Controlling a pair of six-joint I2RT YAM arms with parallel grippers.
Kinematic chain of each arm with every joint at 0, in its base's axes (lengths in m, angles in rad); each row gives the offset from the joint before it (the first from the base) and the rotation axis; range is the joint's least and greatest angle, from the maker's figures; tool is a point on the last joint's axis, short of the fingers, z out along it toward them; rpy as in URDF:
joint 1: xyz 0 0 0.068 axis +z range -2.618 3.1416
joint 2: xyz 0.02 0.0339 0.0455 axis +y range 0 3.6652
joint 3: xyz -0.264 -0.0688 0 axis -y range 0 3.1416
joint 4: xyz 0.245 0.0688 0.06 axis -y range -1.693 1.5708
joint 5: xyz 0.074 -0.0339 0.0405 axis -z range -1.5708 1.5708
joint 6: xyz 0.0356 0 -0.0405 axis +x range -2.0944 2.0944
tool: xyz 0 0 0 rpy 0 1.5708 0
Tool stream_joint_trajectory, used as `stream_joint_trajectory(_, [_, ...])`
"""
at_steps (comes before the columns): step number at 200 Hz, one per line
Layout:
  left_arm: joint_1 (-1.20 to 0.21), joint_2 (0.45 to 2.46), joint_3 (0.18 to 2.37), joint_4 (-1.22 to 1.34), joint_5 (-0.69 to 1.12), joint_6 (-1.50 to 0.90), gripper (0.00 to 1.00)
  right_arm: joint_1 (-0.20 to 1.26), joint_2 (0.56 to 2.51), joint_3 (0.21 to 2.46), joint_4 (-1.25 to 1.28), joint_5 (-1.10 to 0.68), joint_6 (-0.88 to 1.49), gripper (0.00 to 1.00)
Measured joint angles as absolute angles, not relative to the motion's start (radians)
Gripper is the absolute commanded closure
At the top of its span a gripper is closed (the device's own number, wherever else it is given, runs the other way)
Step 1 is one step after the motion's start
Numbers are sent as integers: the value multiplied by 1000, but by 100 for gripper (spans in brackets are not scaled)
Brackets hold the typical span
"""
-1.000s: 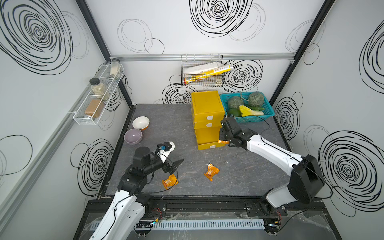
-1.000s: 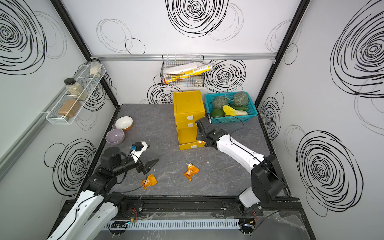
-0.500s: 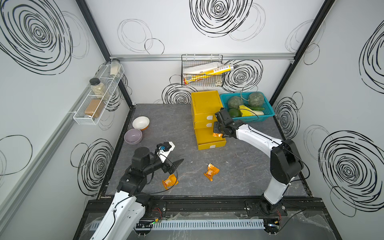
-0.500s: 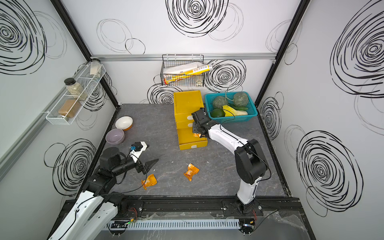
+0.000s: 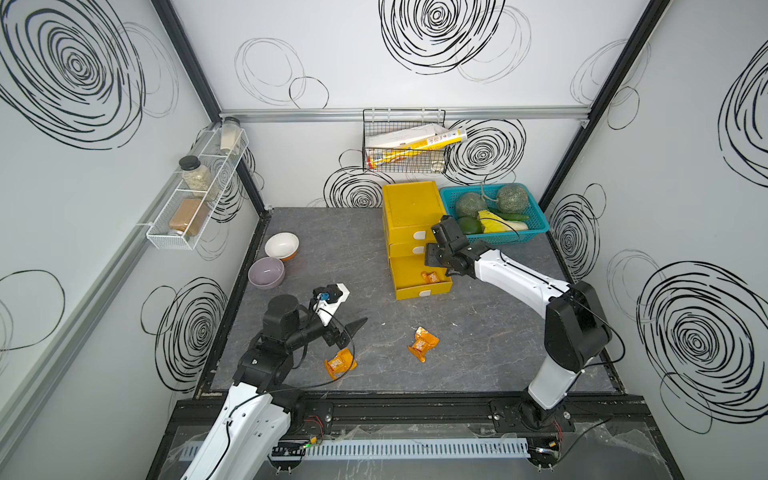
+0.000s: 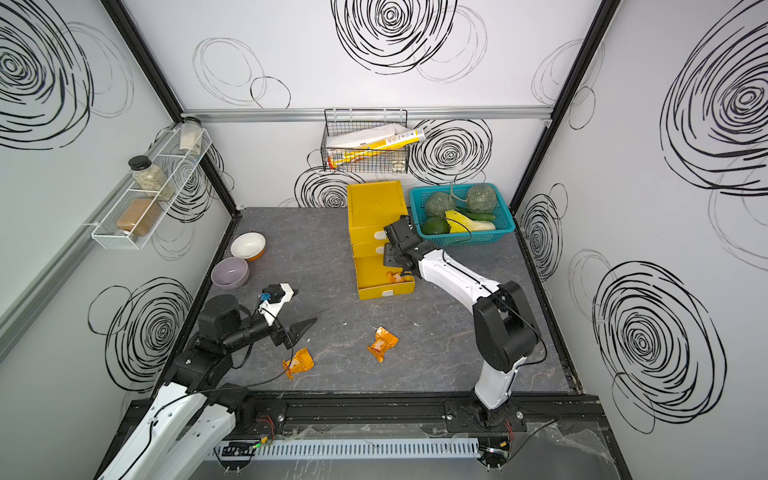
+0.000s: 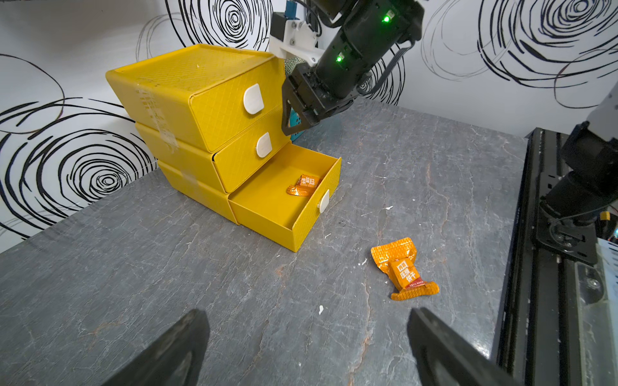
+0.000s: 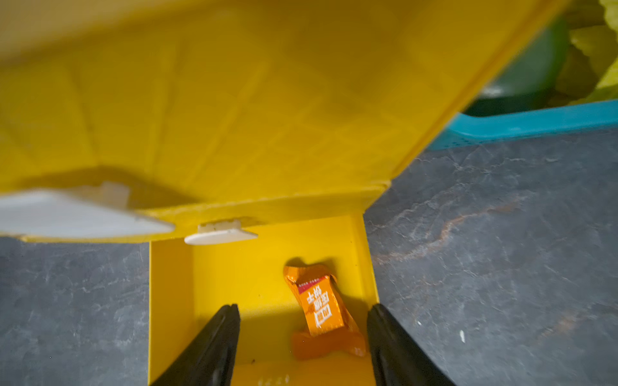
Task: Place the cookies into the drawer by color
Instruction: Place the cookie in the drawer, then pick up the cookie at the center of the board.
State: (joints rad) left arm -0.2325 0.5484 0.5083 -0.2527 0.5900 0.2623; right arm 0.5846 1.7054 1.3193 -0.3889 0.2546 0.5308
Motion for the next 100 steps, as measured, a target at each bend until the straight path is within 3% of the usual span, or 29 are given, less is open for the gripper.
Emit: stream_joint_trajectory(100, [-229, 537, 509, -269, 594, 287, 1, 585, 1395, 1107, -391, 302, 489, 12])
